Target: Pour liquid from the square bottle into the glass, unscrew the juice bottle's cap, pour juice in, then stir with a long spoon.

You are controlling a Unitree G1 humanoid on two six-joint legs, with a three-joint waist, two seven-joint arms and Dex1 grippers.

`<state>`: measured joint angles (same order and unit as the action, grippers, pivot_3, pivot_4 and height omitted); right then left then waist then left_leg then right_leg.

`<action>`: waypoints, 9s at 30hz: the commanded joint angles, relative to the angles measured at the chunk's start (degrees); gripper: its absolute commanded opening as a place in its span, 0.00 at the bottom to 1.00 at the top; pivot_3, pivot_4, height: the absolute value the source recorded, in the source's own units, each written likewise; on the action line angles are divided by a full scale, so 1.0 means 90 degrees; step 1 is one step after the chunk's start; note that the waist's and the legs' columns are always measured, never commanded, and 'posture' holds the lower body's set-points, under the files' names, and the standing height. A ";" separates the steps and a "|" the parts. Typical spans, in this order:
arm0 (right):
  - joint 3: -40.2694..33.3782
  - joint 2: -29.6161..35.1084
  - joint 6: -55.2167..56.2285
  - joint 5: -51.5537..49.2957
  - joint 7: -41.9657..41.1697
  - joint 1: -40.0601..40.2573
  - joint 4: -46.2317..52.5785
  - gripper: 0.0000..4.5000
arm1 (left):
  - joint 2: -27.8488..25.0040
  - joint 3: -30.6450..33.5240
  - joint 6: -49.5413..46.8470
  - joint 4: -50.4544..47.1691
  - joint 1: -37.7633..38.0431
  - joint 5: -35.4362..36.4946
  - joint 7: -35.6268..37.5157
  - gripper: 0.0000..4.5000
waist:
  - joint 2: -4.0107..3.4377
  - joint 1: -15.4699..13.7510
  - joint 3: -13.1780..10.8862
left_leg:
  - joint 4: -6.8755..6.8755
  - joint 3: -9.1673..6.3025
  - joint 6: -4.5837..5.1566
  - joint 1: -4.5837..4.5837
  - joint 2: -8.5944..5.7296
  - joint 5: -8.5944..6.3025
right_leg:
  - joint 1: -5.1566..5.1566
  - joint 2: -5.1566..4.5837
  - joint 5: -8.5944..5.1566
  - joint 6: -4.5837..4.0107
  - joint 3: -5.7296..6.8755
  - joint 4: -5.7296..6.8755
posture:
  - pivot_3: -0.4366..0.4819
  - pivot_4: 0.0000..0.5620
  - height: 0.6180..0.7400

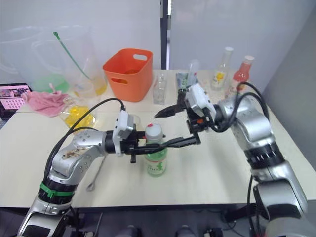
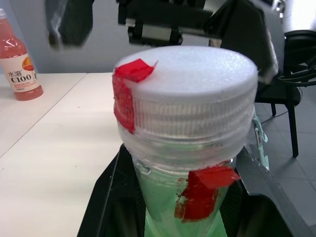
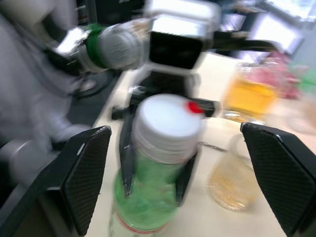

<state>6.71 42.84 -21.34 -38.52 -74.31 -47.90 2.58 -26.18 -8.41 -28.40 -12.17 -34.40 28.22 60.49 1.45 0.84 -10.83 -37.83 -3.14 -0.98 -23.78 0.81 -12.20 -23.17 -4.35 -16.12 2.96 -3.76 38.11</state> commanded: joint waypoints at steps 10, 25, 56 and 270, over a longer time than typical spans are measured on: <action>-0.1251 -0.0383 -0.3190 -0.1973 0.5227 0.1494 0.4240 0.99 | 0.0289 -0.0216 0.0277 0.0491 -0.0236 -0.0020 0.0252 0.31 | 0.0001 -0.0029 0.0001 | -0.0005 -0.0001 -0.0005 0.0002 -0.0004 0.0005 | 0.0015 0.0001 -0.0001 0.0002 -0.0001 -0.0009 | 0.48 0.27 1.00; -0.0991 -0.0517 -0.3890 -0.1948 0.6308 0.1533 0.4404 0.60 | 0.0471 -0.0250 0.0406 0.0628 -0.0290 -0.0148 0.0304 0.31 | 0.0001 -0.0072 0.0001 | -0.0005 -0.0001 -0.0004 -0.0001 -0.0008 0.0005 | 0.0016 -0.0001 -0.0001 0.0003 -0.0001 -0.0012 | 0.48 0.27 1.00; 0.1042 -0.1008 0.0750 0.0988 -0.2021 -0.1416 -0.1662 0.49 | 0.0115 0.0056 -0.0026 -0.0348 0.0330 -0.0006 -0.0449 0.31 | 0.0001 0.0048 0.0001 | 0.0004 -0.0003 0.0000 0.0078 0.0008 0.0001 | 0.0095 0.0011 -0.0001 0.0003 0.0002 -0.0040 | 0.48 0.27 1.00; -0.1759 0.0847 -0.2638 -0.0919 0.1500 0.2409 0.2261 1.00 | -0.2171 0.2043 0.0899 0.2082 -0.0725 -0.0300 -0.1302 0.31 | 0.0014 -0.0014 -0.0022 | 0.0001 0.0012 0.0008 -0.0023 -0.0002 -0.0006 | -0.0011 0.0004 0.0001 0.0010 -0.0011 -0.0016 | 0.48 0.27 1.00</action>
<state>-7.03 50.41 -45.27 -45.72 -61.55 -26.13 20.96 -45.35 9.29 -24.61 6.25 -38.45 26.91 48.17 1.57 0.72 -11.03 -37.82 -3.03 -0.91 -23.98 0.78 -12.25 -23.27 -4.33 -16.11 3.05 -3.86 37.98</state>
